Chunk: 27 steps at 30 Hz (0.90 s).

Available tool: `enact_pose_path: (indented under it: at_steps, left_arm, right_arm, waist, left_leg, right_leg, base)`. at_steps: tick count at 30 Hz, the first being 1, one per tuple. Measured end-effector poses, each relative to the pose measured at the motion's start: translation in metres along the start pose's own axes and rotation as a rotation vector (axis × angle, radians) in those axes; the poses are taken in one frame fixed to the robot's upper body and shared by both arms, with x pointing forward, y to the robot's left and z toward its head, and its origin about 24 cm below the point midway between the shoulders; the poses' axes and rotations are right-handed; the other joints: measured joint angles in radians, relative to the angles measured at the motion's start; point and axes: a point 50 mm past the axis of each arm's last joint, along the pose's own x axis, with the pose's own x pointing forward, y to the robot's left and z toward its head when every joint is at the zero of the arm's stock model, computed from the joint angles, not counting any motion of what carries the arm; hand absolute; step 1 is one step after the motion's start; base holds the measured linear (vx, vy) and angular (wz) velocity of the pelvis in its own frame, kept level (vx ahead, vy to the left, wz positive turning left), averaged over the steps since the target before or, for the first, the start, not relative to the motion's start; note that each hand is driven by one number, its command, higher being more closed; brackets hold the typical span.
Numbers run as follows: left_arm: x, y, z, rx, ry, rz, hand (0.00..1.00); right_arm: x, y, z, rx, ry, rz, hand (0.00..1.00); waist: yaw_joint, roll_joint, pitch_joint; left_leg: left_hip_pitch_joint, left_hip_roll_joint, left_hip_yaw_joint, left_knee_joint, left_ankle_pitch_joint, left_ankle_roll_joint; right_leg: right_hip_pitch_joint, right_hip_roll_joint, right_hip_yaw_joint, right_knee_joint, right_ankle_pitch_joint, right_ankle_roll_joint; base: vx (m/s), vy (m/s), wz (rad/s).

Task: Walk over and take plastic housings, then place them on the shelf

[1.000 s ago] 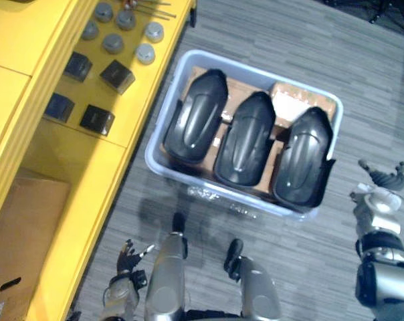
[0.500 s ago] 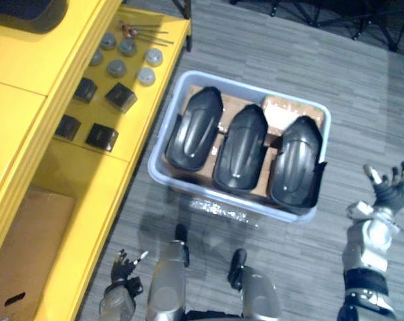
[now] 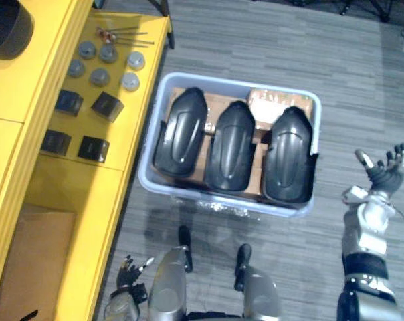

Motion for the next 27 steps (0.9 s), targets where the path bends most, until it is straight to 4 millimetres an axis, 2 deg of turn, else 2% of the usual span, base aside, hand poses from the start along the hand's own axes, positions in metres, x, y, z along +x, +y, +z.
enact_pose_path:
  at_steps: [3, 9, 13, 14, 15, 20, 27]
  left_arm:
    - [-0.002, -0.003, -0.009, -0.013, 0.040, -0.006, 0.00]
    - [-0.002, -0.004, -0.013, -0.018, 0.057, -0.030, 0.00]
    - [-0.002, -0.006, -0.013, -0.035, 0.060, -0.048, 0.00]
    - [0.000, -0.015, -0.010, -0.026, 0.061, -0.106, 0.00]
    - [0.000, -0.016, -0.010, -0.025, 0.060, -0.113, 0.00]
    - [0.000, -0.017, -0.009, -0.026, 0.059, -0.119, 0.00]
    - [0.000, -0.018, -0.010, -0.022, 0.069, -0.132, 0.00]
  right_arm:
    - [0.009, 0.003, 0.001, -0.025, 0.037, -0.002, 0.00]
    - [0.024, 0.018, 0.016, -0.075, 0.040, 0.057, 0.00]
    - [0.026, 0.019, 0.013, -0.109, 0.072, 0.094, 0.00]
    - [0.032, 0.019, 0.021, -0.142, 0.070, 0.129, 0.00]
    - [0.033, 0.021, 0.022, -0.157, 0.077, 0.140, 0.00]
    - [0.034, 0.022, 0.015, -0.187, 0.153, 0.162, 0.00]
    - [0.033, 0.018, -0.004, -0.239, 0.323, 0.196, 0.00]
  waist:
    - [0.002, 0.020, -0.011]
    - [0.001, 0.027, -0.009]
    - [0.001, 0.034, -0.007]
    - [0.001, 0.063, 0.000]
    - [0.001, 0.066, 0.001]
    - [0.000, 0.068, 0.002]
    - [0.002, 0.075, 0.005]
  left_leg:
    - [-0.008, -0.013, -0.004, -0.022, 0.020, 0.006]
    - [-0.016, -0.033, -0.013, -0.066, 0.065, 0.016]
    - [-0.018, -0.041, -0.016, -0.078, 0.076, 0.021]
    - [-0.030, -0.047, -0.020, -0.082, 0.088, 0.026]
    - [-0.030, -0.047, -0.019, -0.087, 0.093, 0.027]
    - [-0.028, -0.044, -0.019, -0.093, 0.097, 0.023]
    - [-0.028, -0.043, -0.016, -0.100, 0.101, 0.021]
  right_leg:
    - [-0.022, -0.011, -0.002, 0.017, 0.001, 0.002]
    - [-0.059, -0.026, -0.007, 0.051, -0.001, 0.001]
    - [-0.071, -0.037, -0.010, 0.068, -0.002, 0.000]
    - [-0.088, -0.041, -0.018, 0.081, -0.002, 0.001]
    - [-0.090, -0.041, -0.017, 0.082, -0.002, 0.002]
    - [-0.092, -0.041, -0.017, 0.083, -0.002, 0.001]
    - [-0.097, -0.041, -0.016, 0.083, -0.002, 0.001]
  base:
    - [-0.06, 0.022, 0.09]
    - [-0.06, 0.024, 0.07]
    - [-0.05, 0.040, 0.07]
    - [-0.04, 0.034, 0.08]
    - [-0.04, 0.032, 0.08]
    - [0.00, 0.000, 0.00]
    - [0.00, 0.001, 0.00]
